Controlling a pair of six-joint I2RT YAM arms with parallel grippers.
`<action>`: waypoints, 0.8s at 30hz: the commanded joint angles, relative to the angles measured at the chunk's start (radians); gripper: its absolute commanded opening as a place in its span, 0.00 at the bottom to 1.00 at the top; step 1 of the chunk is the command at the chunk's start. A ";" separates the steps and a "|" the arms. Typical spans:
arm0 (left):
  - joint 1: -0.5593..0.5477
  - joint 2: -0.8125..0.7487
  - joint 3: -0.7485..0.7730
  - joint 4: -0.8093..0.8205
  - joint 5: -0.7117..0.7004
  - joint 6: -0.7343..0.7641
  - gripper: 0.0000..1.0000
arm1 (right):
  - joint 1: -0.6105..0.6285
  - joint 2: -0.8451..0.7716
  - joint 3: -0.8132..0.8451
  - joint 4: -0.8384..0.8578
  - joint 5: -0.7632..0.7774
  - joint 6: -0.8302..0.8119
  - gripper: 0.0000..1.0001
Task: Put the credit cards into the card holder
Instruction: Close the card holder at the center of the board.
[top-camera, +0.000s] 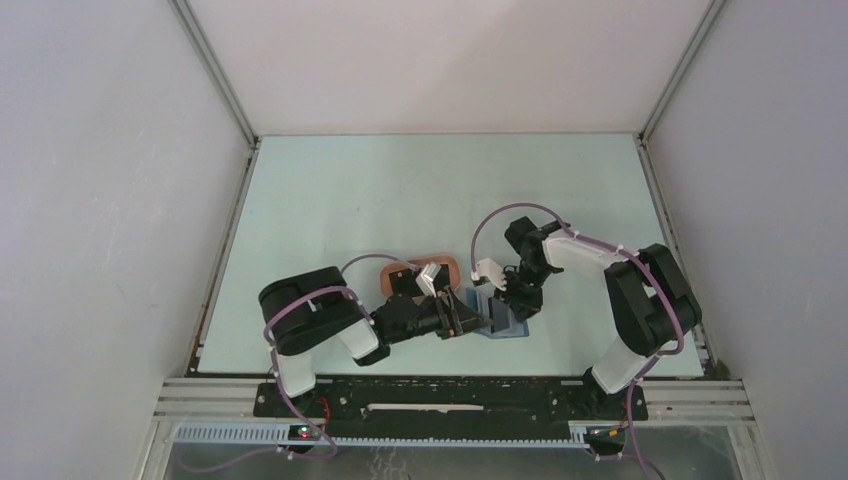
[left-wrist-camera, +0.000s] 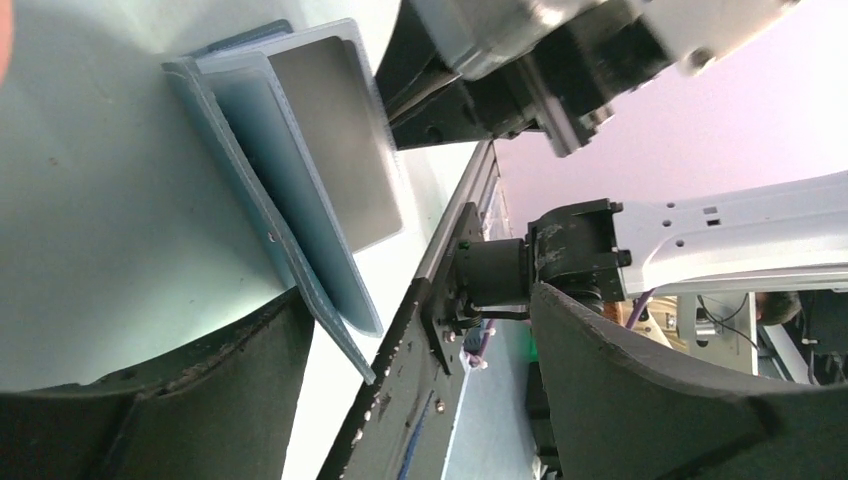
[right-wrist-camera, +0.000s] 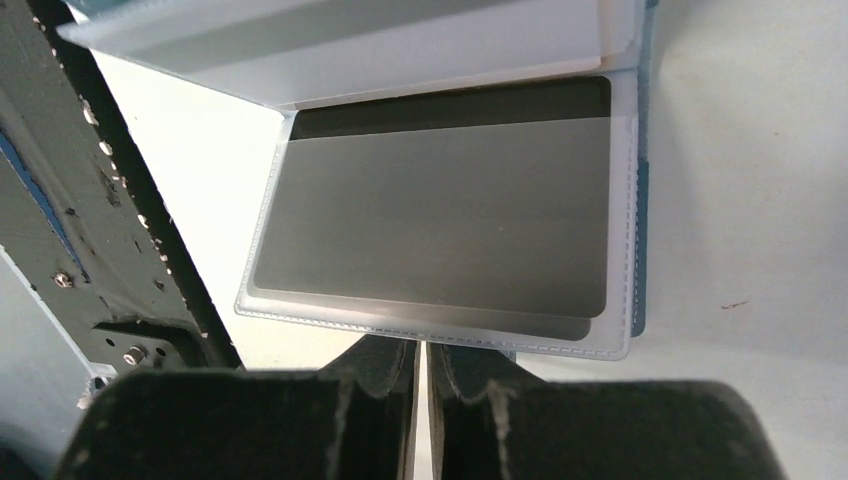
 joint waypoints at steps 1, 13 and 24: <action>0.013 0.024 0.037 0.014 0.009 -0.015 0.81 | -0.008 0.022 0.018 0.021 -0.024 0.052 0.13; 0.015 -0.089 0.080 -0.373 -0.048 0.058 0.17 | -0.115 -0.133 0.018 -0.025 -0.195 0.012 0.24; -0.003 -0.305 0.084 -0.817 -0.166 0.147 0.01 | -0.179 -0.328 0.017 -0.058 -0.355 -0.025 0.35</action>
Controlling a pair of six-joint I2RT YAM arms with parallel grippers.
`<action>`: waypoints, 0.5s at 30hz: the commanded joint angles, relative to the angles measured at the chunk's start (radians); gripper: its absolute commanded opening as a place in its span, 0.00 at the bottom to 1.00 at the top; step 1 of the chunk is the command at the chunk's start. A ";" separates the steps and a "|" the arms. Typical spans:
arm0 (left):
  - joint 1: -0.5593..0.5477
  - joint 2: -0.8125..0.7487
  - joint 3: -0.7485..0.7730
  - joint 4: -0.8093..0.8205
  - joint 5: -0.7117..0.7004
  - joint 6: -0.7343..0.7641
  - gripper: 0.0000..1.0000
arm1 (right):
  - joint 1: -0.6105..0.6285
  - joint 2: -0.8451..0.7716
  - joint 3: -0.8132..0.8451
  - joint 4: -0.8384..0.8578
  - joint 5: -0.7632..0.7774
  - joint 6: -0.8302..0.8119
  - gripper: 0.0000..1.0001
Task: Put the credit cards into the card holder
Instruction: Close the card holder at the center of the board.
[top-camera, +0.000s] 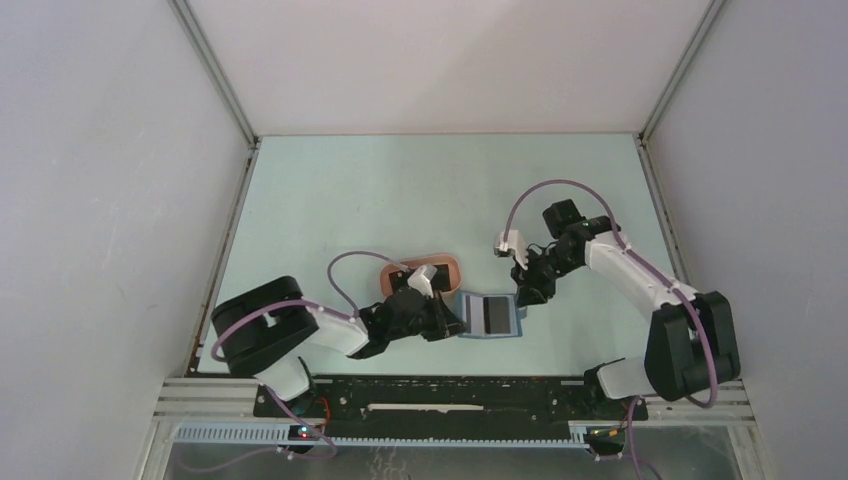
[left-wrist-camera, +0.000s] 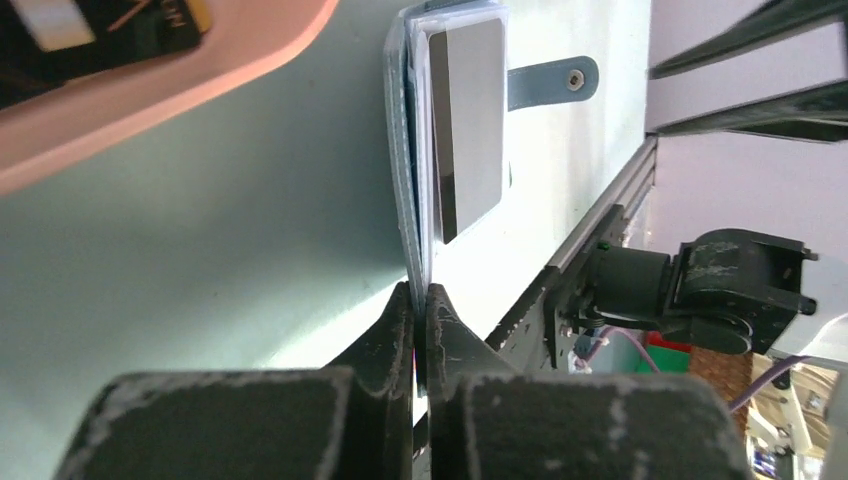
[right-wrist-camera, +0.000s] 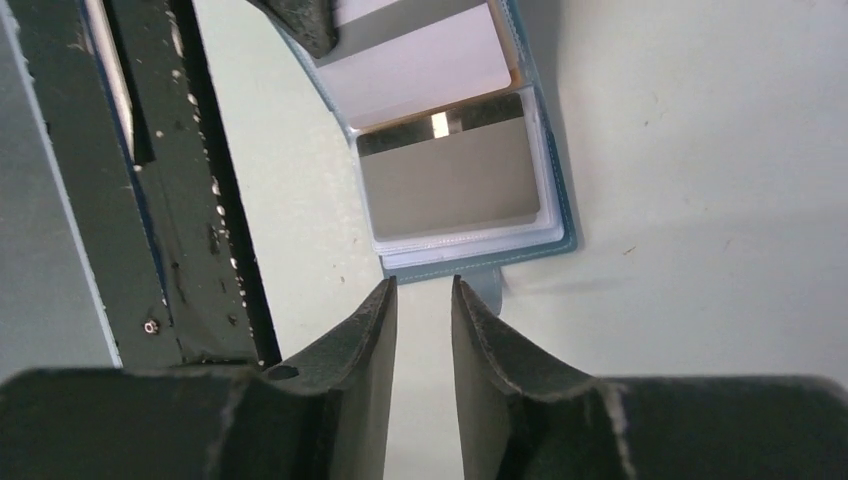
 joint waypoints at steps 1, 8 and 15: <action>-0.019 -0.115 0.046 -0.271 -0.109 0.087 0.00 | -0.012 -0.114 0.014 -0.013 -0.127 -0.026 0.38; -0.073 -0.232 0.139 -0.653 -0.293 0.122 0.00 | -0.065 -0.172 0.000 0.033 -0.271 0.162 0.73; -0.097 -0.246 0.206 -0.778 -0.333 0.134 0.02 | -0.079 -0.029 0.013 0.098 -0.073 0.386 0.69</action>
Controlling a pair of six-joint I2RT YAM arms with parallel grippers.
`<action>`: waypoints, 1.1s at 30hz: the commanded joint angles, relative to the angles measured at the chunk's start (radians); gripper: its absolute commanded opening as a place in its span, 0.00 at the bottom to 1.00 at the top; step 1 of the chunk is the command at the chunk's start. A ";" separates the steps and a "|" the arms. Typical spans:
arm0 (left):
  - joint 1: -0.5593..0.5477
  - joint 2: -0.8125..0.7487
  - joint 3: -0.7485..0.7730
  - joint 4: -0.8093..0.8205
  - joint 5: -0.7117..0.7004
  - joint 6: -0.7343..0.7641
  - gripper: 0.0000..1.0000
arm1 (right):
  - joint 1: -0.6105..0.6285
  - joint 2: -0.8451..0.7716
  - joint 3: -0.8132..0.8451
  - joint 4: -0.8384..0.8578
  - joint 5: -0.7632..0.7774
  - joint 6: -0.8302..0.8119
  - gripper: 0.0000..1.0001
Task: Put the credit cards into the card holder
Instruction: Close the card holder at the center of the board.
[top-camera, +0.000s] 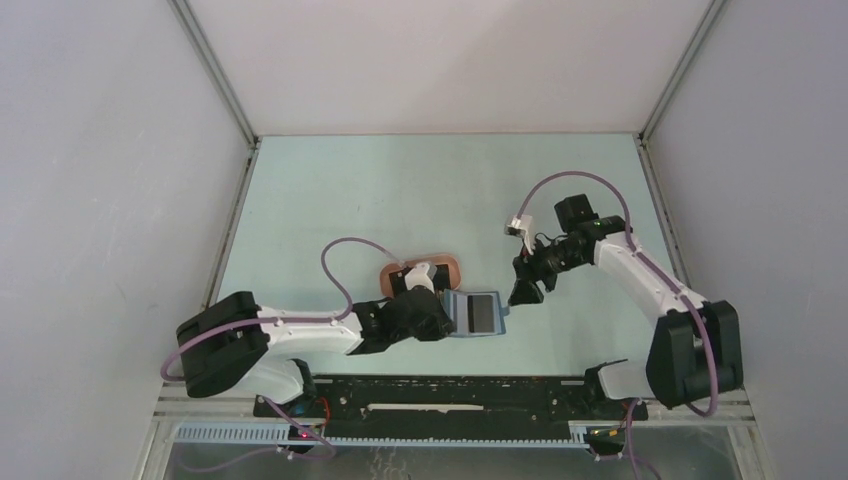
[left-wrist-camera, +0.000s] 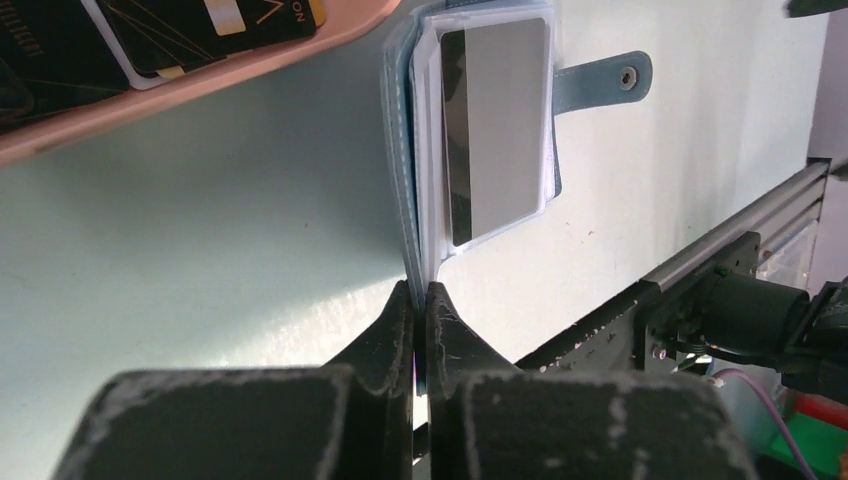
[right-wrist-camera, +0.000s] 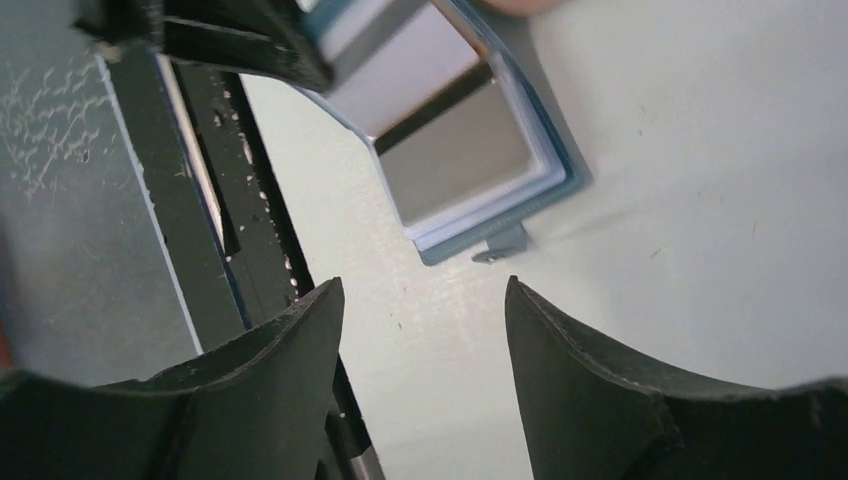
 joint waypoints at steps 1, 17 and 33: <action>-0.010 -0.007 0.067 -0.154 -0.076 0.046 0.03 | -0.004 0.086 0.015 0.054 0.107 0.175 0.68; -0.019 0.034 0.109 -0.152 -0.053 0.049 0.04 | 0.113 0.287 0.065 0.123 0.293 0.351 0.58; -0.020 0.025 0.110 -0.149 -0.046 0.045 0.04 | 0.128 0.257 0.068 0.082 0.289 0.327 0.00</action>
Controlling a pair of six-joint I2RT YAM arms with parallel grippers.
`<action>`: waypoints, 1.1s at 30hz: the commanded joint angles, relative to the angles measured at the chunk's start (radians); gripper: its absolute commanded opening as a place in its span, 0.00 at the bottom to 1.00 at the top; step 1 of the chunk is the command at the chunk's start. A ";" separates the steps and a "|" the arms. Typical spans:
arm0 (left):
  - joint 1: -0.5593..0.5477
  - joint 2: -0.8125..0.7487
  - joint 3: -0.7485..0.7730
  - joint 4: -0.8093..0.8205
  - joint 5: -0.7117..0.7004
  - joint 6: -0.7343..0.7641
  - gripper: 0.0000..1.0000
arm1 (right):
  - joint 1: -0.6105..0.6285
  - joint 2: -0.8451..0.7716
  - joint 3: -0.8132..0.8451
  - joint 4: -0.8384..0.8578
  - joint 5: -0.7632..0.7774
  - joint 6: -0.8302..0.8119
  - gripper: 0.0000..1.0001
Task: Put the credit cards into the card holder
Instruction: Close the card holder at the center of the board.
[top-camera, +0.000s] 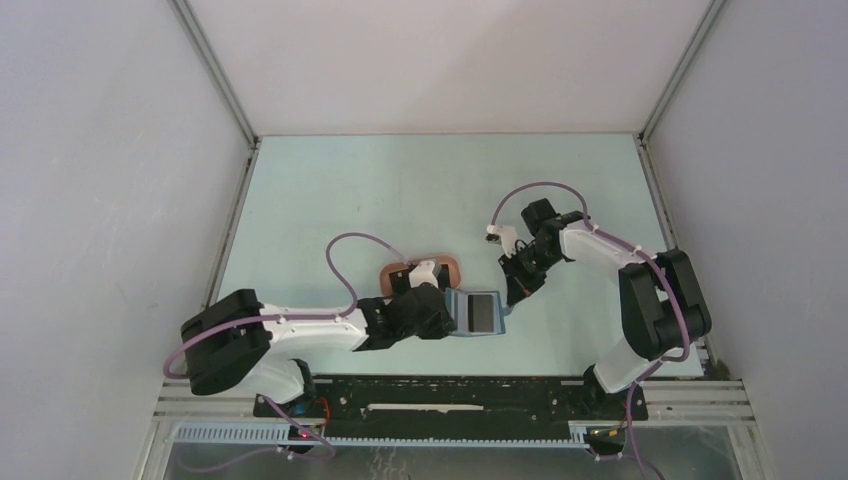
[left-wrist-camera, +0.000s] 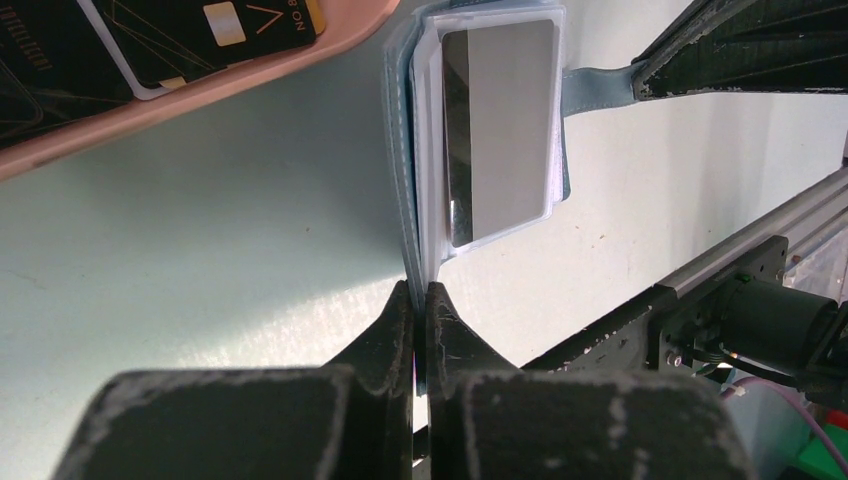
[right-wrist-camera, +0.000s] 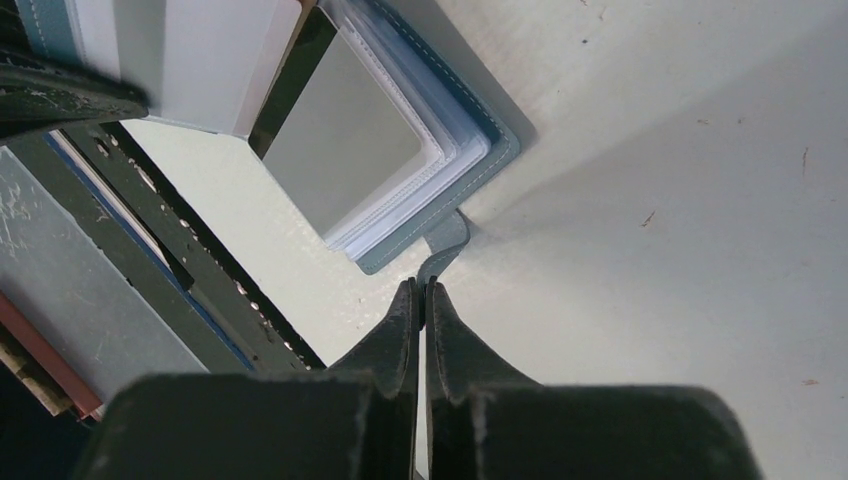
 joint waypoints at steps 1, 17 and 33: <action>-0.006 0.000 0.032 -0.020 -0.007 0.033 0.04 | 0.002 -0.036 0.030 -0.015 -0.018 -0.009 0.00; 0.018 0.148 0.140 0.267 0.267 0.155 0.55 | -0.021 -0.040 0.037 -0.010 -0.042 -0.016 0.00; 0.087 0.250 0.077 0.574 0.427 0.101 0.69 | -0.060 -0.045 0.046 -0.016 -0.078 -0.031 0.00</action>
